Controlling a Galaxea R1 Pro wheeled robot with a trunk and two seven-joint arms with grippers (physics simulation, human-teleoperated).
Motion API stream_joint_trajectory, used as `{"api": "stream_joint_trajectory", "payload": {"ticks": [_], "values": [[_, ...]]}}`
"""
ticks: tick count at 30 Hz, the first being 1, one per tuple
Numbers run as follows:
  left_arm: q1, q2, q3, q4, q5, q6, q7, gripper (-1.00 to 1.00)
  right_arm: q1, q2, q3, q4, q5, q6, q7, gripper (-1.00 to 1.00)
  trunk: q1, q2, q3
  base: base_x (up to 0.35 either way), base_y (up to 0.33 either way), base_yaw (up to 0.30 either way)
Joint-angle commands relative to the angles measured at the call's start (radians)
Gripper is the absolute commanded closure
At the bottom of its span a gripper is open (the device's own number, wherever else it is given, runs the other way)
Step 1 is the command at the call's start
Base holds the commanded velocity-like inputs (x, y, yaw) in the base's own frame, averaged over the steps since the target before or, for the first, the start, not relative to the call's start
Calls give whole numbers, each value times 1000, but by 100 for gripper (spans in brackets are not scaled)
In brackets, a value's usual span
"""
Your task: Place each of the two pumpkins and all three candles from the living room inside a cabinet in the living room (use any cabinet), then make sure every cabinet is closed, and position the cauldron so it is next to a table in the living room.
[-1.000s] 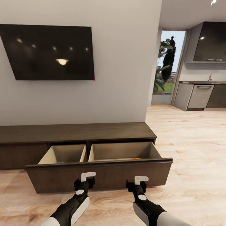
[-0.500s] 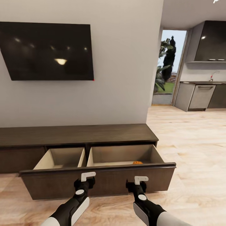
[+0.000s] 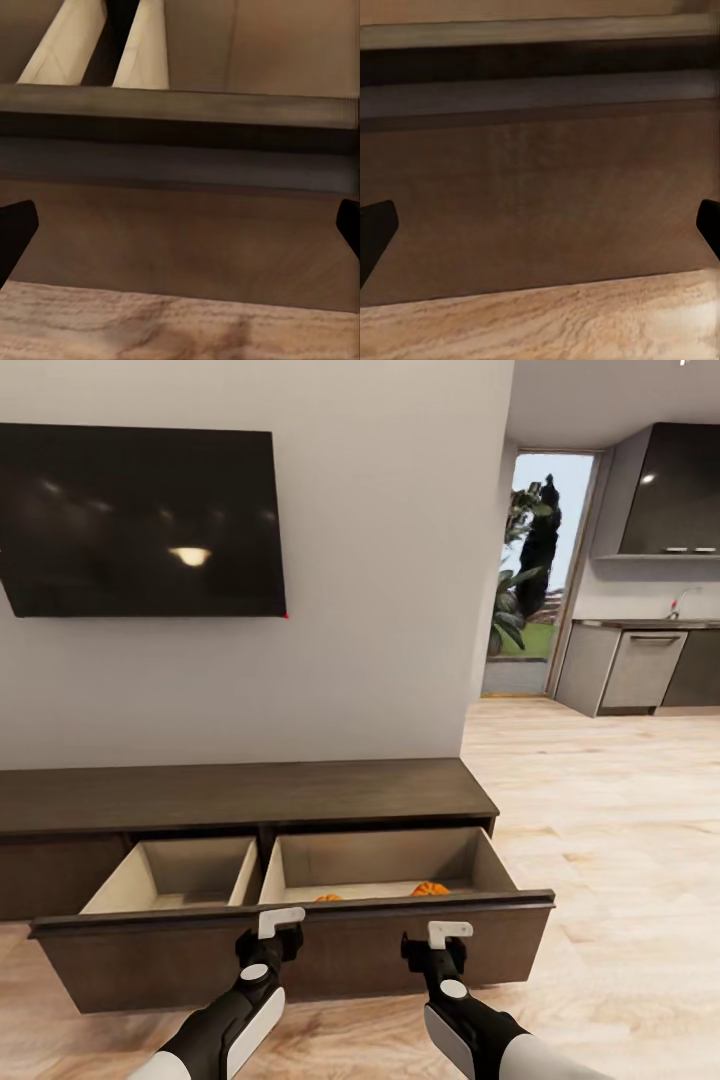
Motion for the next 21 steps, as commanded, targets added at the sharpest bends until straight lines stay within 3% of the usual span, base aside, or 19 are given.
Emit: {"api": "stream_joint_trajectory", "payload": {"ticks": [1,11,21], "values": [[-1,1,-6,-1,7,1,8,-100,-1,0,9,0,-10,-5,-4,-100,0,0,-1,17,-22,0],[-1,0,-7,-3,8,1,7,-100,-1,-1,8,0,-10,-5,-4,-100,0,0,-1,3,-4,0],[-1,-1,-7,-3,10,3,5,-100,-1,0,9,0,-9,-5,-4,-100,4,-3,-40,0,0,0]]}}
